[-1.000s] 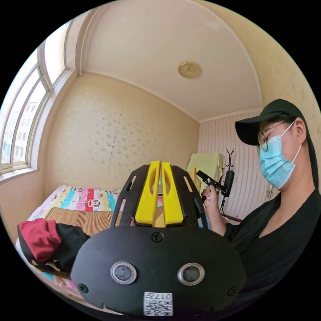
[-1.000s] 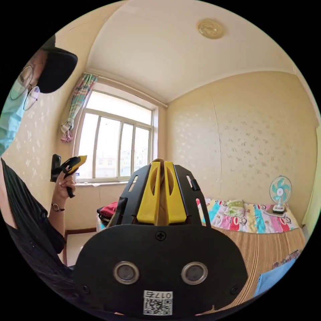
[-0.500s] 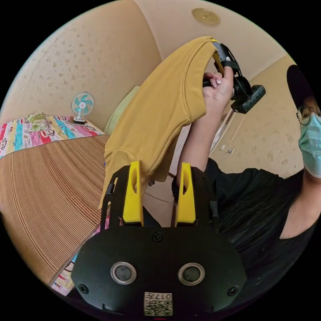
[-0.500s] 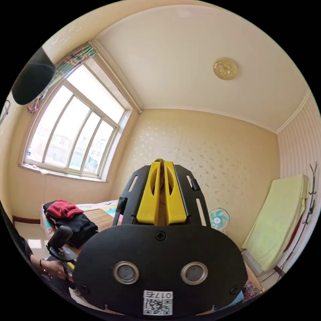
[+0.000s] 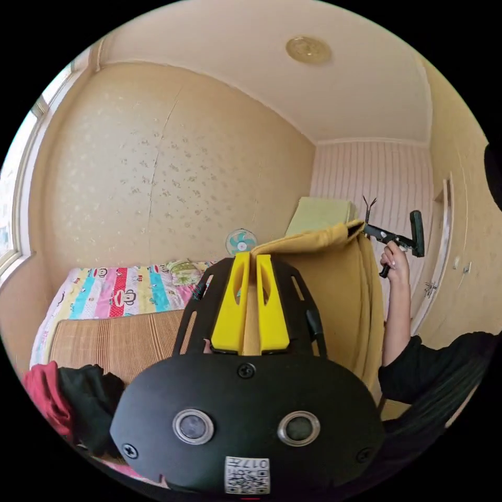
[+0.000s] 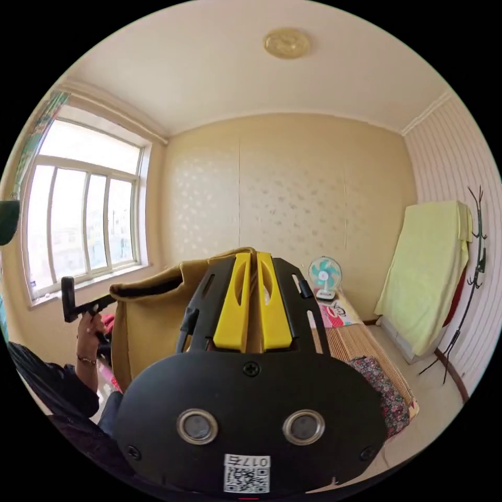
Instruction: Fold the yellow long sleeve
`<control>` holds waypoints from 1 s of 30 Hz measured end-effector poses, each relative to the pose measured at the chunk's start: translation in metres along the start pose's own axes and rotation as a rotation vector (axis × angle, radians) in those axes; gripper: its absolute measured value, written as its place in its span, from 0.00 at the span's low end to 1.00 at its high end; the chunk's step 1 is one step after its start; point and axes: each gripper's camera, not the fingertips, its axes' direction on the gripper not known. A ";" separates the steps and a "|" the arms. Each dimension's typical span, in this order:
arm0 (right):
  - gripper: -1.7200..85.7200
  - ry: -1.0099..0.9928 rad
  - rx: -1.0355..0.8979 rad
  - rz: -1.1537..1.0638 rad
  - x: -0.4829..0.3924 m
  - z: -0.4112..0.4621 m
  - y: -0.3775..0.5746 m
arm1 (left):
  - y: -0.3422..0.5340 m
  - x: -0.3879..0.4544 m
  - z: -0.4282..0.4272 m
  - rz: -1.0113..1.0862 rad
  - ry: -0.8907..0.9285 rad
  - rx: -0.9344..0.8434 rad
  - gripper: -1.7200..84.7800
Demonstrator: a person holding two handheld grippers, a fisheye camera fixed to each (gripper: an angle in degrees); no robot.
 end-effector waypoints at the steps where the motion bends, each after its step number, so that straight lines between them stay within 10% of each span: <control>1: 0.06 -0.012 -0.134 -0.016 0.011 0.067 -0.013 | -0.007 -0.011 0.018 0.002 -0.050 -0.026 0.04; 7: 0.10 -0.126 -0.721 0.033 0.038 0.414 0.056 | 0.031 -0.186 0.221 -0.230 -0.272 -0.522 0.09; 12: 0.12 -0.123 -0.909 -0.066 -0.010 0.482 0.246 | 0.222 -0.220 0.244 -0.292 -0.170 -0.681 0.12; 19: 0.13 0.299 -1.097 0.072 -0.012 0.429 0.501 | 0.438 -0.175 0.222 -0.458 -0.028 -0.926 0.13; 25: 0.09 0.416 -1.063 -0.126 0.039 0.405 0.448 | 0.474 -0.160 0.151 -0.589 -0.002 -0.831 0.13; 30: 0.13 0.635 -0.778 0.339 0.163 0.346 0.357 | 0.483 -0.165 0.109 -0.642 -0.039 -0.784 0.15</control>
